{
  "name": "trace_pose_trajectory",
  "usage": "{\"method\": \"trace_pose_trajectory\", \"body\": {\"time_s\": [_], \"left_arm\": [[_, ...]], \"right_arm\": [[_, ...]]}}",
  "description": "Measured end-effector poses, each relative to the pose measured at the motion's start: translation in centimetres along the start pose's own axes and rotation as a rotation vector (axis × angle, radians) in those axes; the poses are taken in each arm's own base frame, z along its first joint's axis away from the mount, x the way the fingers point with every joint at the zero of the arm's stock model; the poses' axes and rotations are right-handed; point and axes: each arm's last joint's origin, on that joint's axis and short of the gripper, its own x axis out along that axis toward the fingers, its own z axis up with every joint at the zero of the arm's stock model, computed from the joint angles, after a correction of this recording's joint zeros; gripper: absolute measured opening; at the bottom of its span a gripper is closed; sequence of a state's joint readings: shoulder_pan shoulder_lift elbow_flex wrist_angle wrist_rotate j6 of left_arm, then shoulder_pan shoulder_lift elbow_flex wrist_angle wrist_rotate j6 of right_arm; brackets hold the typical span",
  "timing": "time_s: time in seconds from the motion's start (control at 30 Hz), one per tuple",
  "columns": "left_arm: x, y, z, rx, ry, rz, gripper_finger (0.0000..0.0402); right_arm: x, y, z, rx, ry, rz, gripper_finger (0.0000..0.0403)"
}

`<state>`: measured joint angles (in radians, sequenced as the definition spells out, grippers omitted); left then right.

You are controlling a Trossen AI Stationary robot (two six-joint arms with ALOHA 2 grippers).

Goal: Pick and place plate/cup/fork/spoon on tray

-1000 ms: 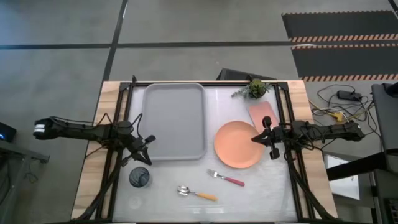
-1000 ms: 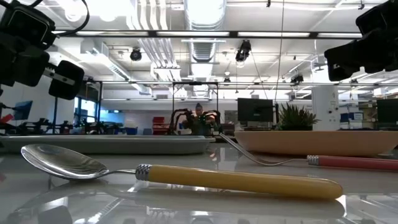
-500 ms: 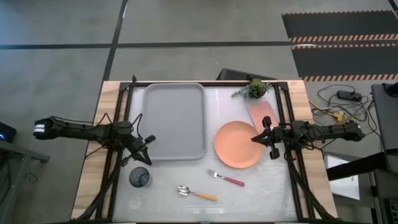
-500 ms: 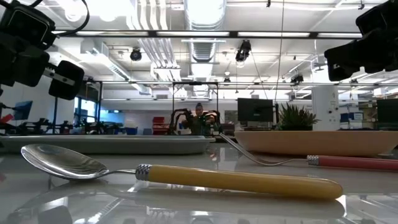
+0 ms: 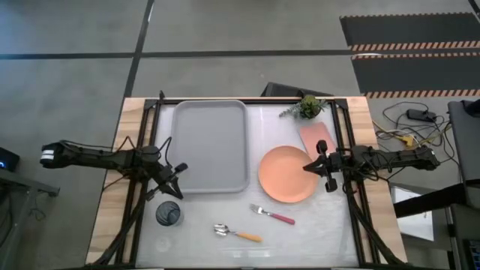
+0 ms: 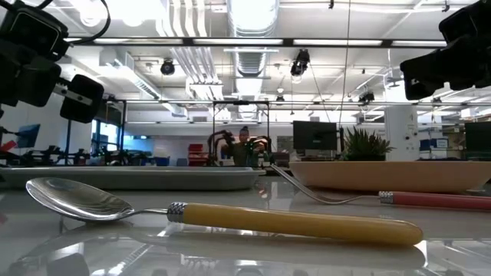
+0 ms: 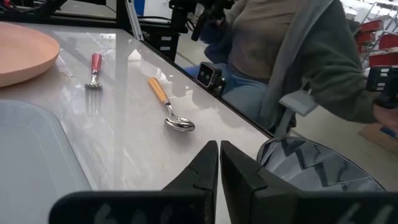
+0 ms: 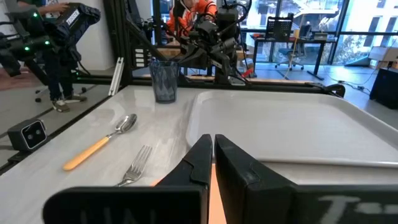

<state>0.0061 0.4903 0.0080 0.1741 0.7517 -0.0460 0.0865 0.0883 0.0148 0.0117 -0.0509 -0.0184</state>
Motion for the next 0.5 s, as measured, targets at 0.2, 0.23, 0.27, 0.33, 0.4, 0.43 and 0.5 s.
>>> {"method": "trace_pose_trajectory", "body": {"time_s": [0.2, 0.23, 0.27, 0.33, 0.4, 0.43, 0.5], "left_arm": [[0.0, 0.0, 0.0, 0.002, -0.001, 0.0, 0.0], [0.0, 0.0, 0.1, 0.01, -0.005, 0.001, 0.0], [0.0, 0.0, 0.3, 0.03, -0.024, 0.005, 0.0], [-0.1, 0.0, 1.3, 0.103, -0.11, 0.058, 0.0], [-0.3, 0.0, 2.6, 0.192, -0.233, 0.133, 0.0], [-0.5, 0.0, 3.4, 0.233, -0.303, 0.171, 0.0], [-1.0, -0.3, 4.7, 0.311, -0.44, 0.225, 0.0]], "right_arm": [[0.0, 0.0, 0.0, 0.0, 0.0, 0.0, 0.0009], [0.0, 0.0, 0.0, 0.0, -0.001, 0.0, 0.0009], [0.0, 0.0, 0.0, 0.0, -0.001, 0.0, 0.0009], [0.0, 0.0, 0.0, 0.0, -0.002, 0.0, 0.0009], [0.0, 0.0, 0.1, 0.001, -0.009, 0.001, 0.0009], [0.0, 0.0, 0.2, 0.012, -0.017, 0.002, 0.0009], [0.0, 0.0, 0.3, 0.081, -0.029, 0.002, 0.0009]]}}
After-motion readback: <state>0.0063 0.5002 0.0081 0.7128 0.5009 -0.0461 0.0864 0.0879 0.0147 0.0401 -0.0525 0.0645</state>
